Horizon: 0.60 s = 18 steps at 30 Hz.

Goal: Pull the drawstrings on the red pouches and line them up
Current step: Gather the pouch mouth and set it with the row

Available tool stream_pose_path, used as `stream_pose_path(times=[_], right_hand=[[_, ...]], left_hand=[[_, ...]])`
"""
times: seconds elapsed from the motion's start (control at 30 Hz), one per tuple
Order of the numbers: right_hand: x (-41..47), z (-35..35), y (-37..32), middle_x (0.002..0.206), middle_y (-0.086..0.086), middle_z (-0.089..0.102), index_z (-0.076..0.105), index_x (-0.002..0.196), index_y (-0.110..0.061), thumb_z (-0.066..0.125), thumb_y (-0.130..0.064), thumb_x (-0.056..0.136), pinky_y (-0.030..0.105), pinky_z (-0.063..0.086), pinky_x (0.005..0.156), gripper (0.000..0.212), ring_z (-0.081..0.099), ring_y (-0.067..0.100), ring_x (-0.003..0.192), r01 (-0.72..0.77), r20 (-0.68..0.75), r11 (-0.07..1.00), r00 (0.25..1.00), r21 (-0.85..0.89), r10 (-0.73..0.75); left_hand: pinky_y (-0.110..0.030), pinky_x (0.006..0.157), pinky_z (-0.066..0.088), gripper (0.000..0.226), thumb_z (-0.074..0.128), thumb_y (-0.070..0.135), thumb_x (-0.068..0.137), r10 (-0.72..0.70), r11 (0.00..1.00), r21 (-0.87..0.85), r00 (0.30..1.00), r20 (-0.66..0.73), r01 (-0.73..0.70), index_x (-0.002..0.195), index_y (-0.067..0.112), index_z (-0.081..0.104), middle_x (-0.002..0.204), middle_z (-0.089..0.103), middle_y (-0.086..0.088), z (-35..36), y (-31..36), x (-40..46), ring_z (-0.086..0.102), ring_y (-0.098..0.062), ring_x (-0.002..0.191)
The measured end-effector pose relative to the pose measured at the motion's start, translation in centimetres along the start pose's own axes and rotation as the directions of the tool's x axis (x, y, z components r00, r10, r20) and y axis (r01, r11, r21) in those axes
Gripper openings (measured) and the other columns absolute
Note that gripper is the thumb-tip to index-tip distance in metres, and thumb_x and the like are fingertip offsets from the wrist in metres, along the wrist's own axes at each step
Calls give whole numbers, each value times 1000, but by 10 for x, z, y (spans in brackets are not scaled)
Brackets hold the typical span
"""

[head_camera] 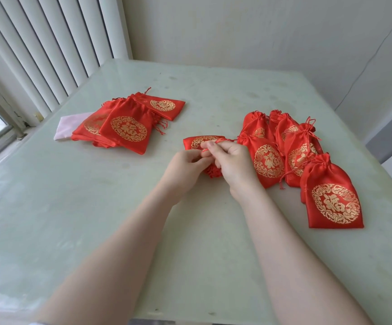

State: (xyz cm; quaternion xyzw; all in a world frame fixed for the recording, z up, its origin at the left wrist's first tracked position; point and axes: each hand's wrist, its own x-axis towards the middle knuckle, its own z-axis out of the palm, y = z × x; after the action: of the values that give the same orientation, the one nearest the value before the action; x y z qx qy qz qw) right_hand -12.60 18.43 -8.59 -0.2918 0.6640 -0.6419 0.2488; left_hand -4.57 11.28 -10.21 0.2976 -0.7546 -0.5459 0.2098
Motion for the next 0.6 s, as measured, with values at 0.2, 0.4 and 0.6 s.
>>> stream_pose_path(times=[0.2, 0.4, 0.6], right_hand=[[5, -6, 3, 53, -14, 58, 68, 93, -3, 50, -16, 95, 11, 37, 58, 22, 51, -7, 49, -38, -39, 996, 999, -80, 35], [11, -11, 12, 69, -8, 60, 70, 88, -9, 50, -18, 92, 28, 44, 73, 22, 55, 7, 68, -118, -43, 936, 993, -331, 110], [13, -12, 23, 89, -3, 67, 68, 97, -17, 51, -3, 82, 23, 46, 77, 27, 61, 11, 86, 12, 85, 854, 996, -519, 38]], left_hand=[[-21, 62, 34, 29, 49, 23, 95, -62, 986, -154, 998, 15, 64, 74, 21, 68, 75, 59, -3, -7, -8, 4, 46, -13, 63], [-19, 59, 40, 37, 38, 13, 99, -137, 896, -421, 989, 47, 144, 66, 10, 55, 71, 59, 0, -15, -3, 6, 54, -10, 68], [-18, 43, 32, 31, 30, 15, 99, -153, 722, -661, 978, 139, 206, 75, 14, 50, 61, 54, 2, -11, 3, 4, 54, -10, 54]])
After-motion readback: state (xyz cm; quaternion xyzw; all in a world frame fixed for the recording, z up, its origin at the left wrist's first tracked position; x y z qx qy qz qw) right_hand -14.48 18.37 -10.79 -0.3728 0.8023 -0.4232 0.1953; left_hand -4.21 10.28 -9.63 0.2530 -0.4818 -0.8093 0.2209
